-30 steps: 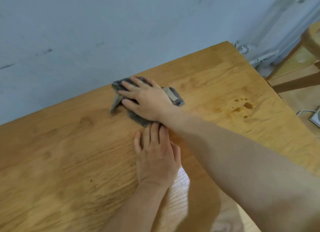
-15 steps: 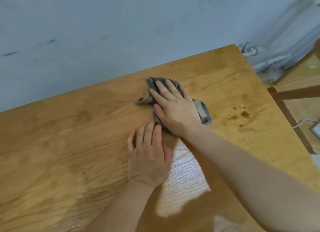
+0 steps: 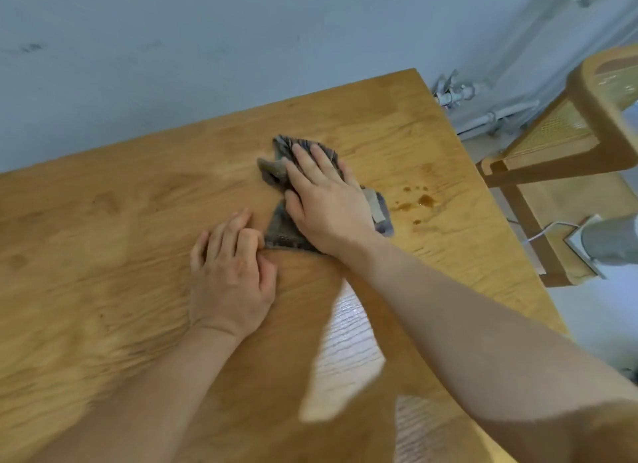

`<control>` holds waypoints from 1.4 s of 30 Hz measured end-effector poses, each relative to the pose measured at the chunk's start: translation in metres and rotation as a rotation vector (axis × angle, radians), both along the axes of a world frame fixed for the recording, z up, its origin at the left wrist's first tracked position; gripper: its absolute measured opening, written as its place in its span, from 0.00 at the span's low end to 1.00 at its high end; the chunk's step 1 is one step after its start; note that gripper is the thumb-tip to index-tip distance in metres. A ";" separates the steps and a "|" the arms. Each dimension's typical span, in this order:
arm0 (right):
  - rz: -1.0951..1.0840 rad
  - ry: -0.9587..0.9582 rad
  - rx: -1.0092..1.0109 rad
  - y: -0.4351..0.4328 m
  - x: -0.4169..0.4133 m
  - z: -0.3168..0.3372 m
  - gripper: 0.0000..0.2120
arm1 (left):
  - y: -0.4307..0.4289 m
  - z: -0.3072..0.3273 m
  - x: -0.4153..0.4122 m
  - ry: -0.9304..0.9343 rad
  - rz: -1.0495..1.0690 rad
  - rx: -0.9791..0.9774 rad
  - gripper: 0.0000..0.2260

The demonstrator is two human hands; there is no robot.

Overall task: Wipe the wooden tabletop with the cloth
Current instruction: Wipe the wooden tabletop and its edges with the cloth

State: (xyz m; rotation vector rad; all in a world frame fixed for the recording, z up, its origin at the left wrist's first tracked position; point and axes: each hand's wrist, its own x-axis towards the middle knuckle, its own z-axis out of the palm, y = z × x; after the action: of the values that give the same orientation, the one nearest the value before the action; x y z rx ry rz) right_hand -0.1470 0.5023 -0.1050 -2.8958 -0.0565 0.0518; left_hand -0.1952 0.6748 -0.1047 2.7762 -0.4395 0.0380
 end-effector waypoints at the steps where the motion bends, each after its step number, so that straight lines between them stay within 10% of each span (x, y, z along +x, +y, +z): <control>1: -0.021 -0.019 -0.004 -0.002 -0.016 -0.002 0.25 | 0.000 0.000 -0.002 -0.004 -0.003 0.003 0.07; 6: 0.171 0.007 -0.049 -0.028 -0.155 0.002 0.24 | -0.003 0.001 -0.002 -0.029 0.000 0.027 0.06; 15: -0.161 0.021 -0.015 -0.049 -0.082 0.001 0.25 | -0.007 0.006 -0.004 -0.006 0.009 0.075 0.07; 20: 0.029 -0.049 0.028 -0.058 -0.177 0.002 0.23 | -0.021 0.011 -0.006 0.027 0.038 0.121 0.12; 27: -0.383 -0.026 -0.045 -0.110 -0.087 -0.003 0.26 | -0.091 0.006 -0.005 -0.002 -0.002 0.096 0.18; 35: 0.019 -0.067 0.042 -0.086 -0.161 -0.002 0.23 | -0.090 0.003 -0.004 -0.010 0.024 0.111 0.18; 42: -0.370 0.016 -0.004 -0.071 -0.066 0.000 0.26 | -0.090 0.003 -0.005 0.002 0.035 0.083 0.20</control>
State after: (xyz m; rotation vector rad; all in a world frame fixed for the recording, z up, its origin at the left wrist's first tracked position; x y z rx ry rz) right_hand -0.2125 0.4316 -0.1047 -2.8581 0.4806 0.0086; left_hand -0.2002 0.5847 -0.1021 2.8651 -0.4009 0.0251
